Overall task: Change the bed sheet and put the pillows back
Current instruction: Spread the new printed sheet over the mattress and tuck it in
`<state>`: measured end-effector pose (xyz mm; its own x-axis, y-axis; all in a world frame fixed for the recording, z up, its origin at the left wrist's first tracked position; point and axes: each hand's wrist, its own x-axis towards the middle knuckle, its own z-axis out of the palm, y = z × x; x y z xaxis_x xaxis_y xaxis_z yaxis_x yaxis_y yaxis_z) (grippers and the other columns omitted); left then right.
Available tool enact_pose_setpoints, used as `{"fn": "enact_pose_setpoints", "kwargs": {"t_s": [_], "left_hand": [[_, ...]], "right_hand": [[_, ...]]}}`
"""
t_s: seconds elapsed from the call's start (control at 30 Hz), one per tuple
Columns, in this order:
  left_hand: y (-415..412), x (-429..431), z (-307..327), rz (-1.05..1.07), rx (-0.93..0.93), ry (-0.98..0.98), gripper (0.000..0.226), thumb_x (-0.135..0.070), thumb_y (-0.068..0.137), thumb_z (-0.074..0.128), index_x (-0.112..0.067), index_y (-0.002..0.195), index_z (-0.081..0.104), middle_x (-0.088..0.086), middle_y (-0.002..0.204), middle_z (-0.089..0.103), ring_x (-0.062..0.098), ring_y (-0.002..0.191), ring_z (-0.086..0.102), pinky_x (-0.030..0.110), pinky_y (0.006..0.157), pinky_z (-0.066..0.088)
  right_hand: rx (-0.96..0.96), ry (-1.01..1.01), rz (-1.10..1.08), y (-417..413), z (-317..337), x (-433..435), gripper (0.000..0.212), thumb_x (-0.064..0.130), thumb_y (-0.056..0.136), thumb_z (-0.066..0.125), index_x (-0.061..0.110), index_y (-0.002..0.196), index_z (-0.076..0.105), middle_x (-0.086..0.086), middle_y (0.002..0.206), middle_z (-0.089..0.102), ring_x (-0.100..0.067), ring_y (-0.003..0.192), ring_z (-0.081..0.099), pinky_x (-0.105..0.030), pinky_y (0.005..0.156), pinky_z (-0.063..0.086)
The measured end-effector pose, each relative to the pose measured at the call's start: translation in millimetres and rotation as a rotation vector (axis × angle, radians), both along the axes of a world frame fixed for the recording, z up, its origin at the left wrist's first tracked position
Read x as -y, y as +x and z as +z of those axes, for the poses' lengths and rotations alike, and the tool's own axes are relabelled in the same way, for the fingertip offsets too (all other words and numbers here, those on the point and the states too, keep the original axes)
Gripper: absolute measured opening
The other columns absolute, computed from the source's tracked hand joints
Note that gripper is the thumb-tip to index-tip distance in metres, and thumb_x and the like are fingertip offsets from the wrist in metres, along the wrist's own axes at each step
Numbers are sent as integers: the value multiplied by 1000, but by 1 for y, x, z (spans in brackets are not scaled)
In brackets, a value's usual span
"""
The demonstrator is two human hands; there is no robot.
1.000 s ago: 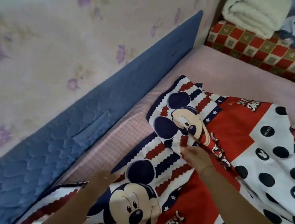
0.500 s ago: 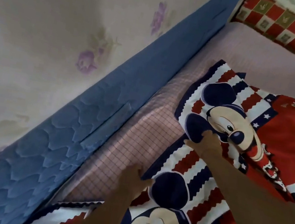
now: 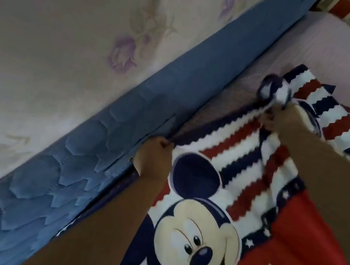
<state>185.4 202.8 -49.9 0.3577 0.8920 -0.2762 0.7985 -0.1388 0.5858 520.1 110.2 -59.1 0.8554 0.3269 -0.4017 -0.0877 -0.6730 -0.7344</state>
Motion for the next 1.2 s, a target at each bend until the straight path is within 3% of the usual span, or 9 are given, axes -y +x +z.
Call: {"fn": "enact_pose_setpoints", "kwargs": {"t_s": [0.13,0.3,0.4,0.63,0.8,0.9,0.97,1.07,1.2], "left_hand": [[10,-1,-8,81,134,117,25,-23,98,51,-7,96,71,15,91,72,33,80,65,29,51,35],[5,10,-32,15,260,231,23,-21,99,52,-6,112,64,18,101,71,35,89,68,36,72,53],[4,22,-52,-195,162,161,57,-47,94,51,-9,136,47,14,127,62,28,114,62,33,94,52],[10,14,-102,-366,-18,-15,86,-69,90,33,-27,155,-5,7,156,33,24,140,39,36,112,35],[22,-6,-114,-485,7,-161,84,-75,83,26,-45,149,-16,0,160,24,25,144,32,46,111,38],[25,-19,-123,-541,82,-211,83,-86,78,23,-56,142,-21,-7,163,11,24,148,21,51,113,33],[29,-25,-128,-550,120,-245,81,-87,75,22,-62,138,-22,-13,163,5,20,149,14,51,115,29],[34,-30,-132,-547,145,-294,80,-85,76,24,-61,141,-17,-17,162,0,16,150,9,50,118,24],[39,-30,-136,-524,82,-302,81,-84,75,19,-57,144,-13,-17,162,2,17,150,10,50,118,23]], "right_hand": [[-21,338,-57,15,55,-51,39,17,102,42,7,139,40,-9,115,62,-7,74,67,-29,78,58],[0,446,46,8,71,-93,27,7,101,39,13,127,46,-2,97,61,-11,83,61,-30,91,54],[24,392,98,16,47,-98,31,7,98,45,7,129,53,-9,109,63,-20,98,61,-35,98,50],[67,175,210,29,-26,-92,42,19,101,46,16,143,42,-7,131,55,-21,117,52,-33,104,43],[16,-19,343,19,-64,-88,71,45,99,44,17,154,11,-6,157,25,-27,144,25,-38,118,22],[109,-200,568,17,-78,-84,77,64,92,36,16,151,22,-6,154,30,-30,143,25,-42,116,21],[301,-379,736,23,-81,-88,69,63,94,30,16,144,33,-10,150,34,-34,141,27,-48,112,22],[452,-625,845,39,-87,-104,65,57,99,21,21,153,17,-7,161,13,-31,147,9,-51,116,12],[606,-849,914,58,-97,-125,59,50,101,16,23,153,17,-3,161,14,-26,148,8,-52,117,10]]}}
